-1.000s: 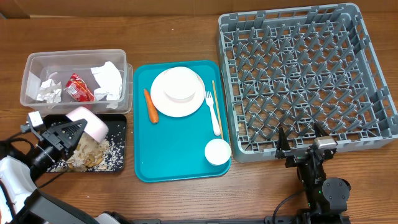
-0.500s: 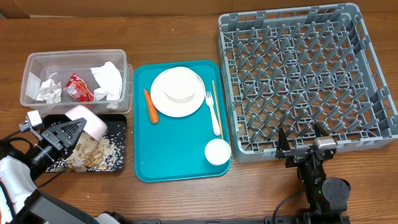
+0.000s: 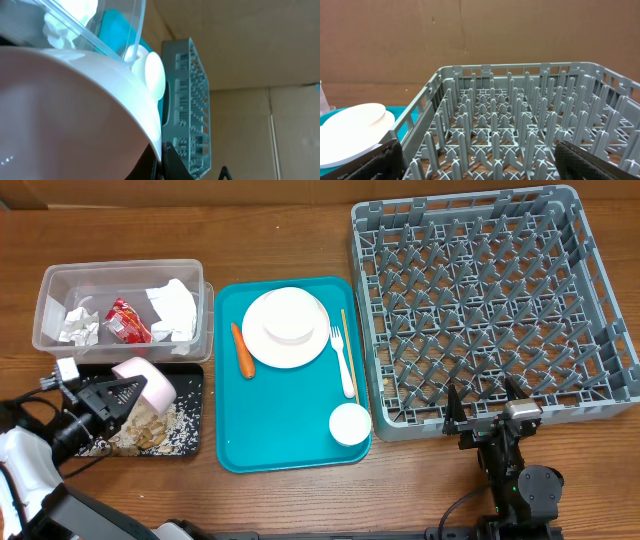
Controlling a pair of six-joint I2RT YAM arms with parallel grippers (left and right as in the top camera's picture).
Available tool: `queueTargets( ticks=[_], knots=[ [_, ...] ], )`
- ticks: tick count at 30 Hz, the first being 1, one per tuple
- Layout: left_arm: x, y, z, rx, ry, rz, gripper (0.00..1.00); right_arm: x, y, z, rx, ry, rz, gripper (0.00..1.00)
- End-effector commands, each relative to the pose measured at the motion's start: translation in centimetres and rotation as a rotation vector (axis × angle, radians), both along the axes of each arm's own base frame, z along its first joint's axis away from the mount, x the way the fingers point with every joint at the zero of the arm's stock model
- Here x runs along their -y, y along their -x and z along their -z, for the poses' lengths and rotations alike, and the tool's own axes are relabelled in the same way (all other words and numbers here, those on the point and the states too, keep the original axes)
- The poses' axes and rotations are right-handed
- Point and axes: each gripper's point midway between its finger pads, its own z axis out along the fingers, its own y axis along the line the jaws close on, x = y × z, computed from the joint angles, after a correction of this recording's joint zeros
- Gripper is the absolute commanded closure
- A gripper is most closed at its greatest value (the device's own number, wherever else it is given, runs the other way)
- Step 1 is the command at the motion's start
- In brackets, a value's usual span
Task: Sort waste into correct bins and load items into the dishwasher
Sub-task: 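Tilt the pink bowl to dump rice and peanuts onto the black tray, then carry the empty pink bowl back and set it on the teal tray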
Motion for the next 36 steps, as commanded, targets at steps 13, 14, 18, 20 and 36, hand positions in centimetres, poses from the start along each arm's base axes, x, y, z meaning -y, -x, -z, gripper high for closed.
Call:
queueTargets(
  ticks=[13, 14, 18, 20, 36],
  knots=[
    [8.1, -4.5, -3.6, -0.254, -0.471, 0.287, 0.96, 0.2, -0.1, 0.3, -0.001, 0.004, 0.008, 0.0],
    [9.0, -4.7, -3.3, -0.27, -0.511, 0.305, 0.96, 0.2, -0.1, 0.3, -0.001, 0.004, 0.008, 0.0],
    [12.8, -4.5, -1.9, -0.323, -0.663, 0.378, 0.96, 0.2, -0.1, 0.3, -0.001, 0.004, 0.008, 0.0],
    [14.4, -4.3, -1.4, -0.338, -0.744, 0.398, 0.96, 0.2, -0.1, 0.3, -0.001, 0.004, 0.008, 0.0],
    [26.1, -1.7, 3.5, -0.313, -1.05, 0.618, 0.96, 0.2, -0.1, 0.3, -0.001, 0.004, 0.008, 0.0]
  ],
)
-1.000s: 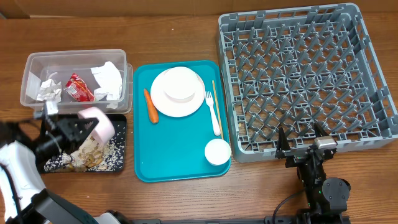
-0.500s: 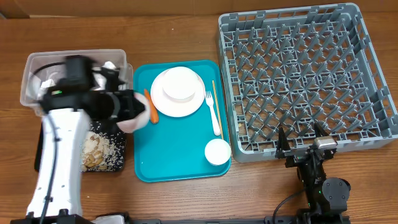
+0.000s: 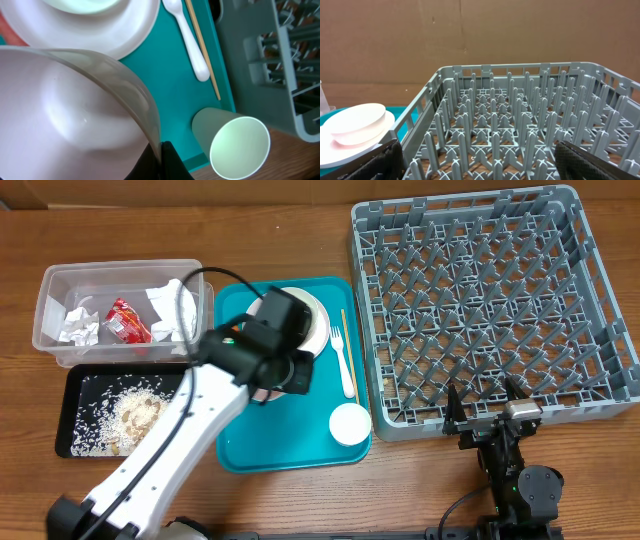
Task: Sort waste into correct bins and load items into the dishwasher
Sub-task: 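Carry the empty pink bowl back and set it on the teal tray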
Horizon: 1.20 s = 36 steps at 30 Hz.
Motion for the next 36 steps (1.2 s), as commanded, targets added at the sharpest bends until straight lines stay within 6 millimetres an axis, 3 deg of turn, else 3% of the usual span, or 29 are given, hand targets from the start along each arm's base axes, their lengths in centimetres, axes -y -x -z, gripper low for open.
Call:
queueTargets(
  ticks=[1, 6, 14, 18, 24, 27, 31, 36],
  knots=[
    [0.6, 0.0, 2.8, -0.05, -0.084, -0.01, 0.96, 0.2, -0.1, 0.3, 0.0, 0.004, 0.008, 0.0],
    [0.8, 1.0, 6.2, -0.175, -0.133, 0.007, 0.96, 0.2, -0.1, 0.3, 0.0, 0.004, 0.008, 0.0],
    [1.1, 2.0, 8.0, -0.263, -0.141, 0.018, 0.96, 0.2, -0.1, 0.3, 0.0, 0.004, 0.008, 0.0],
    [1.1, 2.1, 8.0, -0.266, -0.143, 0.021, 0.85, 0.2, -0.1, 0.3, 0.0, 0.004, 0.008, 0.0],
    [1.1, 2.2, 8.0, -0.271, -0.144, 0.021, 0.82, 0.2, -0.1, 0.3, 0.0, 0.004, 0.008, 0.0],
    [0.9, 2.1, 8.0, -0.267, -0.155, 0.03, 0.91, 0.2, -0.1, 0.3, 0.0, 0.004, 0.008, 0.0],
    [0.5, 0.9, 7.2, -0.239, -0.151, 0.01, 0.92, 0.2, -0.1, 0.3, 0.0, 0.004, 0.008, 0.0],
    [-1.3, -1.7, 4.0, -0.19, -0.159, -0.062, 0.96, 0.2, -0.1, 0.3, 0.0, 0.004, 0.008, 0.0]
  ],
)
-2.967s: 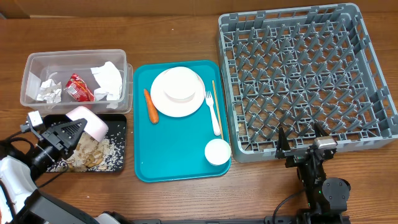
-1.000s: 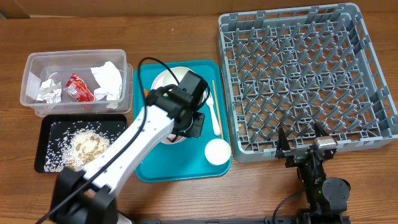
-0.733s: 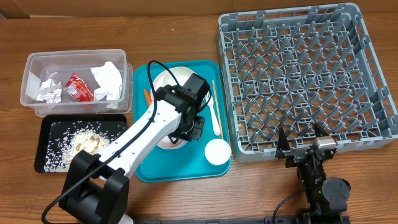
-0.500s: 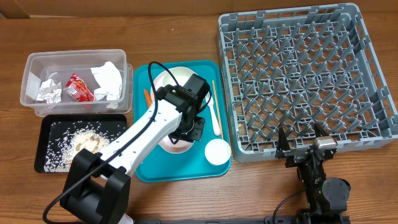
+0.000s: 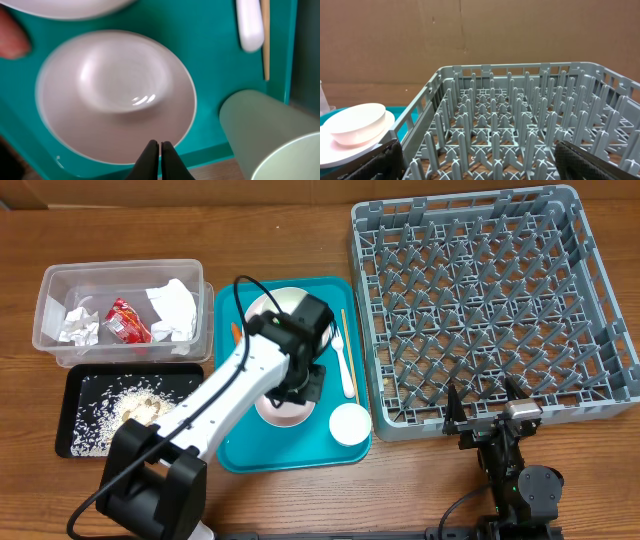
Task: Sort waste into correct bins and load items into the dishwasher
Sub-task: 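Carry the empty pink bowl back and set it on the teal tray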
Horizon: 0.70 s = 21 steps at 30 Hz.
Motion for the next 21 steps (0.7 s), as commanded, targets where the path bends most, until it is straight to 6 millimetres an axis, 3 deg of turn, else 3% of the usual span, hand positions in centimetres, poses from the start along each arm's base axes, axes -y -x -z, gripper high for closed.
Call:
queueTargets(
  ticks=[1, 4, 7, 8, 10, 14, 19, 21],
  knots=[
    [-1.6, -3.7, -3.4, 0.101, -0.014, -0.063, 0.96, 0.2, -0.1, 0.3, -0.001, 0.004, 0.008, 0.0],
    [-3.0, -5.4, -5.7, 0.145, -0.009, -0.117, 0.96, 0.2, -0.1, 0.3, -0.001, 0.004, 0.008, 0.0],
    [-3.9, -6.6, -6.6, 0.17, 0.011, -0.165, 0.95, 0.2, -0.1, 0.3, -0.001, 0.004, 0.008, 0.0],
    [-4.2, -6.9, -6.6, 0.173, 0.012, -0.183, 0.91, 0.2, -0.1, 0.3, -0.001, 0.003, 0.008, 0.0],
    [-5.0, -7.2, -6.5, 0.174, 0.009, -0.21, 0.71, 0.2, -0.1, 0.3, -0.001, 0.004, 0.008, 0.0],
    [-5.9, -7.7, -6.5, 0.181, 0.011, -0.237, 0.48, 0.2, -0.1, 0.3, -0.001, 0.004, 0.008, 0.0],
    [-5.7, -7.6, -6.5, 0.179, 0.017, -0.193, 0.35, 0.2, -0.1, 0.3, 0.0, 0.004, 0.008, 0.0],
    [-5.7, -7.7, -6.5, 0.181, 0.017, -0.183, 0.36, 0.2, -0.1, 0.3, -0.001, 0.004, 0.008, 0.0]
  ],
)
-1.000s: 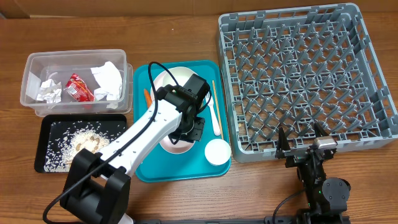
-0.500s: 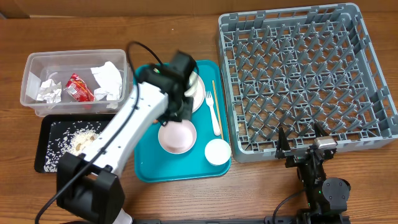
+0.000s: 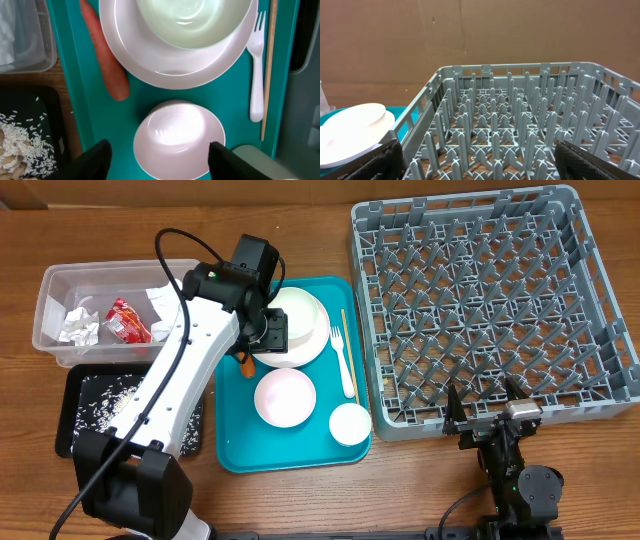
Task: Sort waste into correct bins and load items into the dishwasher
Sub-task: 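Carry the empty pink bowl back and set it on the teal tray, then move the left gripper over the orange carrot on the teal tray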
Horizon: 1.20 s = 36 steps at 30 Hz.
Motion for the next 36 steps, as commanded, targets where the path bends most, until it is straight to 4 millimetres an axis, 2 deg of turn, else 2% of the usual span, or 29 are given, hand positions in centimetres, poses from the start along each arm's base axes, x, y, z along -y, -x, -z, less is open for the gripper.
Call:
queueTargets(
  ticks=[1, 3, 6, 11, 14, 19, 27, 29, 33, 36],
  knots=[
    [0.1, -0.4, -0.4, 0.02, 0.001, 0.034, 0.42, 0.2, -0.1, 0.3, -0.001, 0.004, 0.008, 0.0],
    [0.2, -0.7, -0.4, 0.033, 0.006, 0.026, 0.44, 0.2, -0.1, 0.3, -0.001, 0.004, 0.008, 0.0],
    [0.0, -1.0, -0.2, 0.033, 0.016, -0.087, 0.44, 0.2, -0.1, 0.3, -0.001, 0.004, 0.008, 0.0],
    [-2.2, -0.6, 0.9, 0.023, -0.071, -0.289, 0.44, 0.2, -0.1, 0.3, -0.001, 0.004, 0.008, 0.0],
    [-2.8, -0.1, 1.8, 0.007, -0.088, -0.361, 0.41, 0.2, -0.1, 0.3, -0.001, 0.004, 0.008, 0.0],
    [-2.9, 0.1, 3.7, 0.001, -0.091, -0.372, 0.49, 0.2, -0.1, 0.3, -0.001, 0.004, 0.008, 0.0],
    [-3.1, 0.4, 6.6, 0.006, -0.093, -0.393, 0.5, 0.2, 0.0, 0.3, 0.0, 0.004, 0.008, 0.0],
    [-3.5, 0.5, 7.0, 0.012, -0.115, -0.395, 0.5, 0.2, -0.1, 0.3, -0.001, 0.004, 0.008, 0.0],
    [-5.0, 0.6, 7.4, 0.036, -0.19, -0.406, 0.55, 0.2, -0.1, 0.3, -0.001, 0.004, 0.008, 0.0],
    [-5.3, 0.5, 7.6, 0.05, -0.206, -0.408, 0.53, 0.2, -0.1, 0.3, -0.001, 0.004, 0.008, 0.0]
  ],
)
